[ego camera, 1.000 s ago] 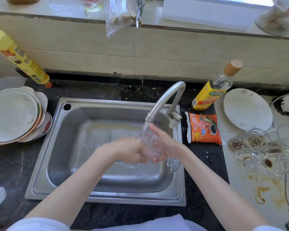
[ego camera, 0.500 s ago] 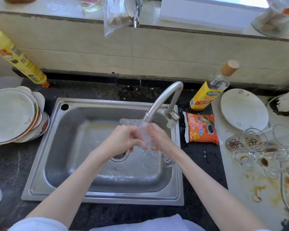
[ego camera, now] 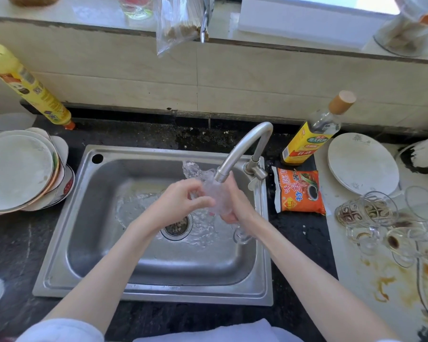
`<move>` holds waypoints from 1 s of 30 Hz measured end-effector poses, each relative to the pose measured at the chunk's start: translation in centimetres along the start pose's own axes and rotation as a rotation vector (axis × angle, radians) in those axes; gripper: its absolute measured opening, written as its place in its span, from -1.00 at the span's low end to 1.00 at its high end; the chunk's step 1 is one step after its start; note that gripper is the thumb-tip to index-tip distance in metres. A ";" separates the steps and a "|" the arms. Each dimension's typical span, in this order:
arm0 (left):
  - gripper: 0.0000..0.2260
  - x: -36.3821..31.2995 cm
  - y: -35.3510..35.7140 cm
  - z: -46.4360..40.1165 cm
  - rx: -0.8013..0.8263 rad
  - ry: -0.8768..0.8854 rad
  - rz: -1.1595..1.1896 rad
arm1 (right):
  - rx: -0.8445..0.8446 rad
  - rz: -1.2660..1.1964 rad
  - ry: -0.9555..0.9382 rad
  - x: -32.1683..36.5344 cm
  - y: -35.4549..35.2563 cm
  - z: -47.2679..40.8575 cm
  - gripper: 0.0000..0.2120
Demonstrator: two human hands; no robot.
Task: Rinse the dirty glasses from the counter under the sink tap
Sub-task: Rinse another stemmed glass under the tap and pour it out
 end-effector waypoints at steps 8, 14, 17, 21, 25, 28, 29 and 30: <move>-0.76 1.2 -0.6 0.0 -0.178 -0.073 0.285 | 0.051 0.430 0.108 2.0 -0.1 0.3 -0.44; -0.73 2.5 -1.5 0.1 -0.308 -0.236 0.498 | 0.096 0.903 -0.111 2.5 -1.9 1.7 -0.73; -0.72 2.3 -1.9 0.3 -0.338 -0.228 0.520 | 0.047 0.429 -0.003 1.7 -2.6 1.7 -0.86; -0.71 2.4 -2.4 0.2 -0.375 -0.238 0.654 | 0.041 -0.380 0.146 1.4 -2.4 1.8 -0.81; -0.73 2.9 -2.8 0.4 -0.395 -0.227 0.685 | 0.077 -0.569 0.187 1.5 -1.4 2.0 -0.76; -0.74 4.2 -3.0 0.9 -0.388 -0.290 0.778 | 0.177 -0.605 0.177 1.7 -1.3 2.2 -0.72; -0.74 4.8 -2.8 1.0 -0.376 -0.316 0.833 | 0.231 -0.618 0.164 1.8 -1.2 2.2 -0.72; -0.73 5.2 -2.5 1.0 -0.367 -0.346 0.901 | 0.281 -0.637 0.150 1.8 -1.1 2.3 -0.74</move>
Point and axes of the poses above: each hand's wrist, its own z-axis away from the middle knuckle, its own y-axis out of the palm, x = y × z, the point moved 1 cm from there along -z, towards the middle knuckle, and after that the axes turned 2 degrees about z, right-handed, at the moved point
